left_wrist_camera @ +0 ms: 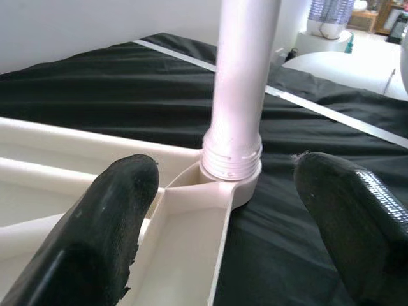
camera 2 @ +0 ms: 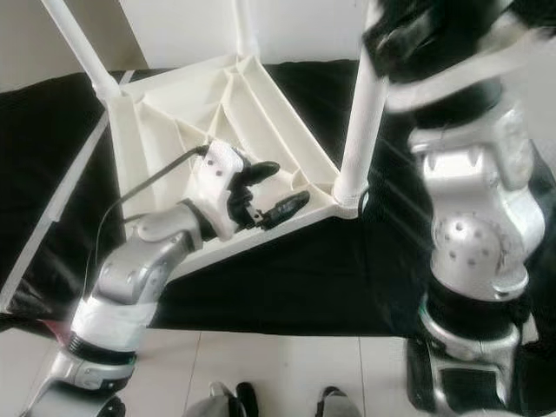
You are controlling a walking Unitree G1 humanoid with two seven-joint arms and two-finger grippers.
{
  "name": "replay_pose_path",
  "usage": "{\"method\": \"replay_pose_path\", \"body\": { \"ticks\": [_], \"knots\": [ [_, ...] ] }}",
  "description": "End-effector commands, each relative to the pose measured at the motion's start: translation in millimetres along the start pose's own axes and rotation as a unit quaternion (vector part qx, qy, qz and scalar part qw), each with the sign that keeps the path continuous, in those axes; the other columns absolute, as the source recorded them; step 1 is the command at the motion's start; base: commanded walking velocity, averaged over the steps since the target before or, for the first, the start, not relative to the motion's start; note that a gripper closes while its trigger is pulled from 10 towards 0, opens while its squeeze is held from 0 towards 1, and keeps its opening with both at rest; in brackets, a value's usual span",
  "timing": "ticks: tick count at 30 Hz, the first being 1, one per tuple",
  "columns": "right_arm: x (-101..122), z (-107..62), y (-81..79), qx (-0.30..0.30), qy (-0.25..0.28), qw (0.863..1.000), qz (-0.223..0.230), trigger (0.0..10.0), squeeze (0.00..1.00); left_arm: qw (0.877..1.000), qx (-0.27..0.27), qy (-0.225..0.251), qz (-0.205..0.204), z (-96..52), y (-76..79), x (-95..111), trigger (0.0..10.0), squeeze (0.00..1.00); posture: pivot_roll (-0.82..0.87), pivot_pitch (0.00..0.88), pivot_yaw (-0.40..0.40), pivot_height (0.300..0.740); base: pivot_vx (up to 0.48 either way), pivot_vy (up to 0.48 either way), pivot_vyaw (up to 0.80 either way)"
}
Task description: Building children table
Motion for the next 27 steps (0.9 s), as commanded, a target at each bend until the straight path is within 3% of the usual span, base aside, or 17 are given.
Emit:
{"method": "replay_pose_path", "body": {
  "ticks": [1, 2, 3, 4, 5, 8, 18, 24, 27],
  "knots": [
    [-16, -18.7, -2.3, -0.001, -0.056, 0.998, 0.020, 10.0, 0.00, 1.000, -0.001, -0.005, 0.001, -3.3, 2.2, -1, 10.0, 0.00, -0.13, 0.179, 0.111, 0.740, 0.000, 0.000, 0.00],
    [-25, -29.7, 1.5, -0.015, -0.084, 0.996, 0.030, 10.0, 0.00, 1.000, -0.001, -0.005, 0.001, -3.6, 2.3, -1, 10.0, 0.00, -0.13, 0.179, 0.111, 0.740, 0.000, 0.000, 0.00],
    [-25, -29.7, 1.5, -0.015, -0.084, 0.996, 0.030, 10.0, 0.00, 1.000, -0.001, -0.005, 0.001, -3.6, 2.3, -1, 10.0, 0.00, -0.13, 0.179, 0.111, 0.740, 0.000, 0.000, 0.00],
    [-46, -53.8, 5.2, -0.044, -0.143, 0.987, 0.050, 10.0, 0.00, 1.000, -0.010, -0.003, -0.004, -5.5, 6.5, -2, 10.0, 0.00, -0.13, 0.180, 0.110, 0.740, 0.000, 0.000, 0.00],
    [-46, -53.8, 5.2, -0.044, -0.143, 0.987, 0.050, 10.0, 0.00, 1.000, -0.010, -0.003, -0.004, -5.5, 6.5, -2, 10.0, 0.00, -0.13, 0.180, 0.110, 0.740, 0.000, 0.000, 0.00],
    [-63, -75.0, 4.7, -0.073, -0.186, 0.977, 0.069, 10.0, 0.00, 1.000, -0.020, -0.008, -0.010, -6.8, 12.3, -4, 10.0, 0.00, -0.13, 0.182, 0.110, 0.740, 0.000, 0.000, 0.00],
    [-84, -101.4, 6.9, -0.121, -0.230, 0.962, 0.086, 10.0, 0.00, 0.999, -0.031, -0.014, -0.014, -8.3, 21.7, -8, 10.0, 0.00, -0.13, 0.181, 0.106, 0.740, 0.000, 0.000, 0.00],
    [-101, -139.7, 26.1, -0.214, -0.262, 0.938, 0.073, 10.0, 0.00, 0.999, -0.035, -0.031, -0.015, -10.9, 29.7, -17, 10.0, 0.00, -0.13, 0.172, 0.092, 0.740, 0.000, 0.000, 0.00],
    [-101, -146.0, 30.8, -0.233, -0.263, 0.934, 0.068, 10.0, 0.00, 0.999, -0.033, -0.032, -0.013, -11.2, 29.4, -17, 10.0, 0.00, -0.13, 0.172, 0.092, 0.740, 0.000, 0.000, 0.00]
  ]
}}
Point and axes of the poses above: a point about 5 cm out from each wrist's last joint towards the gripper, its own z axis pointing out of the wrist towards the gripper, its own x axis along the axis of the wrist's last joint, y = z × x, the point moved 2 cm from there along z, pointing out of the wrist towards the gripper, and after that the axes turned 2 degrees about z, right-handed, at the moved point
